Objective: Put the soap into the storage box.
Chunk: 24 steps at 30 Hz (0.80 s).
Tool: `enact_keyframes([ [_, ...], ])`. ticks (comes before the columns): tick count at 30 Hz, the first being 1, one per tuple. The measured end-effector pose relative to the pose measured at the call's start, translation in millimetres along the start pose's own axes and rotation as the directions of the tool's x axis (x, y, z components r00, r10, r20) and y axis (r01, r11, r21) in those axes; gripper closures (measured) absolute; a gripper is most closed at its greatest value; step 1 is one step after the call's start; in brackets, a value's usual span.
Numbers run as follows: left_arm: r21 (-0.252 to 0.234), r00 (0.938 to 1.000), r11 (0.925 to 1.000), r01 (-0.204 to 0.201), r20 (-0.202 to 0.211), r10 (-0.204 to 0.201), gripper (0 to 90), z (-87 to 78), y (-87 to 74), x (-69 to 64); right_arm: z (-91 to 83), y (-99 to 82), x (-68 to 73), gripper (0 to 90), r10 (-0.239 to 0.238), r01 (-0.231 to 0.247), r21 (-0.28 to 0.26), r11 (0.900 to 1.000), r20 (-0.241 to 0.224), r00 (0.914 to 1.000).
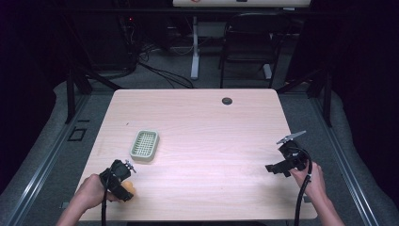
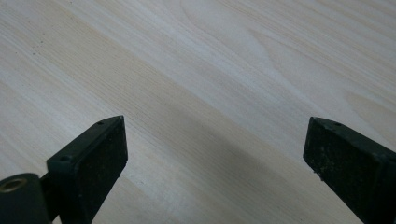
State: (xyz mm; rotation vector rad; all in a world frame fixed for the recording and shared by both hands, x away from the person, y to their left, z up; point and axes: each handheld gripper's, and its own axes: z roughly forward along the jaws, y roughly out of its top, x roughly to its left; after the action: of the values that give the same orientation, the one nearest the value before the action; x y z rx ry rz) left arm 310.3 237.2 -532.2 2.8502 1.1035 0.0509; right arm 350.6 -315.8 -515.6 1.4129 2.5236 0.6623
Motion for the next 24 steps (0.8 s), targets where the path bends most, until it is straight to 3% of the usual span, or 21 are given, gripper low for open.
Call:
enact_keyframes([
  [14, -0.013, 1.0, 0.9999, 0.0, -0.002, 0.0, 27.3, 5.8, 3.0, 0.0, -0.7, 0.2, -0.5, 6.1, -0.005, 0.005, 0.005, 1.0, 0.003, 1.0],
  [24, -0.046, 0.9993, 0.9984, 0.034, 0.015, -0.033, 27.1, 7.5, -0.5, 2.2, -1.2, -0.2, 0.2, 6.1, 0.0, 0.0, 0.006, 1.0, 0.01, 0.9999],
])
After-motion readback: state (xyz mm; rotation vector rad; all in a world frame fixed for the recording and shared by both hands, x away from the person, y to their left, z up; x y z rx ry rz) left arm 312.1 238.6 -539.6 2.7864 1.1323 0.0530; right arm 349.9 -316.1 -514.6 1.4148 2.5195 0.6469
